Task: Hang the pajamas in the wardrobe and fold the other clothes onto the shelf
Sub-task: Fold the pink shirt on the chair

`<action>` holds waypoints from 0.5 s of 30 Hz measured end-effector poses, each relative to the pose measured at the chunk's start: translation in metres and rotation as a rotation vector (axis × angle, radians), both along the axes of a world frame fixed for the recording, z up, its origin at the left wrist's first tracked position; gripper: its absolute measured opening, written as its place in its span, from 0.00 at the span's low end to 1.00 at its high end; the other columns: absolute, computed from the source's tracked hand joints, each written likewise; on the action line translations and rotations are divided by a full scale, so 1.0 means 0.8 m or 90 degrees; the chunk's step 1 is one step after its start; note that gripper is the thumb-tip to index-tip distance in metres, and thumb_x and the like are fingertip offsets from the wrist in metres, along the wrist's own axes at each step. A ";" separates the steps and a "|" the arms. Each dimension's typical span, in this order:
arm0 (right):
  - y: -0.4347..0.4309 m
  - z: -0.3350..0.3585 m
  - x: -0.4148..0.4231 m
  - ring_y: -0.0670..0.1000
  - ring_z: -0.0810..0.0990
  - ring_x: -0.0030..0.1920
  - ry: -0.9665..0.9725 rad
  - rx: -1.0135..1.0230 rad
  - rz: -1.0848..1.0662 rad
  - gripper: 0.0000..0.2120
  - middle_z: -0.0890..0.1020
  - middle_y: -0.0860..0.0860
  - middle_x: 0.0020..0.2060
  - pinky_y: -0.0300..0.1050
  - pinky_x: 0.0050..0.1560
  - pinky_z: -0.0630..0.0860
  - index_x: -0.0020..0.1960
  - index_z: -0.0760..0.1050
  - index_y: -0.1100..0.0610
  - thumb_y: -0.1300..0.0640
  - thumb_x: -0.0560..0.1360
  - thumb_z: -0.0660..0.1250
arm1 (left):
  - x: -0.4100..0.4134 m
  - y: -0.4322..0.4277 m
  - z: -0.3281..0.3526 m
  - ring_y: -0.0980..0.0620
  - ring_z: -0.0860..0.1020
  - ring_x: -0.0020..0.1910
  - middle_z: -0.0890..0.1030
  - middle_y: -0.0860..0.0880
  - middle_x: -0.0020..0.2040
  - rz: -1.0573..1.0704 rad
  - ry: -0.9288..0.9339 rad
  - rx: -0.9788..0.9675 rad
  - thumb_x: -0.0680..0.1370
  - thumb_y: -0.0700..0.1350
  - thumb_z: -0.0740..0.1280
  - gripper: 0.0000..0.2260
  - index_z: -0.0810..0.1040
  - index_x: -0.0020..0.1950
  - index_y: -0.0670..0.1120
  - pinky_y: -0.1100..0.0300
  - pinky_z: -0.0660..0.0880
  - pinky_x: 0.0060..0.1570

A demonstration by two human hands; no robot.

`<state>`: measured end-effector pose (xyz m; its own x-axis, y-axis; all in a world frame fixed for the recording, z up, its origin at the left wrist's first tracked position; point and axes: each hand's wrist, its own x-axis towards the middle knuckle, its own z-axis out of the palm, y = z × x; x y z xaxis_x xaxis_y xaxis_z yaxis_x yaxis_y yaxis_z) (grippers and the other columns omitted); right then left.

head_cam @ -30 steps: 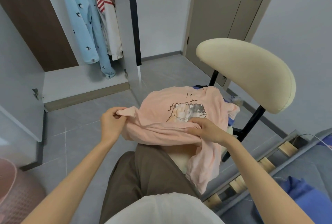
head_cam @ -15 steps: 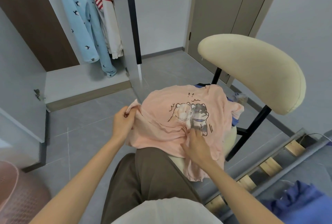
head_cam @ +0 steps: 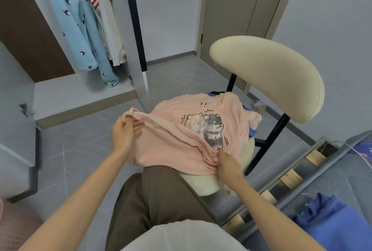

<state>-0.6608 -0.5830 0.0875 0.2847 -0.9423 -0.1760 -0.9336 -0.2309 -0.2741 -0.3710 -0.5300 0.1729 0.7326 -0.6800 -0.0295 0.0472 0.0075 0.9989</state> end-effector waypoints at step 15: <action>-0.054 0.134 -0.069 0.58 0.72 0.45 0.178 -0.368 -0.044 0.07 0.79 0.55 0.41 0.48 0.42 0.58 0.43 0.75 0.61 0.64 0.74 0.58 | 0.020 -0.035 0.000 0.48 0.75 0.45 0.76 0.50 0.40 0.116 0.142 0.046 0.81 0.43 0.56 0.11 0.73 0.39 0.48 0.53 0.74 0.47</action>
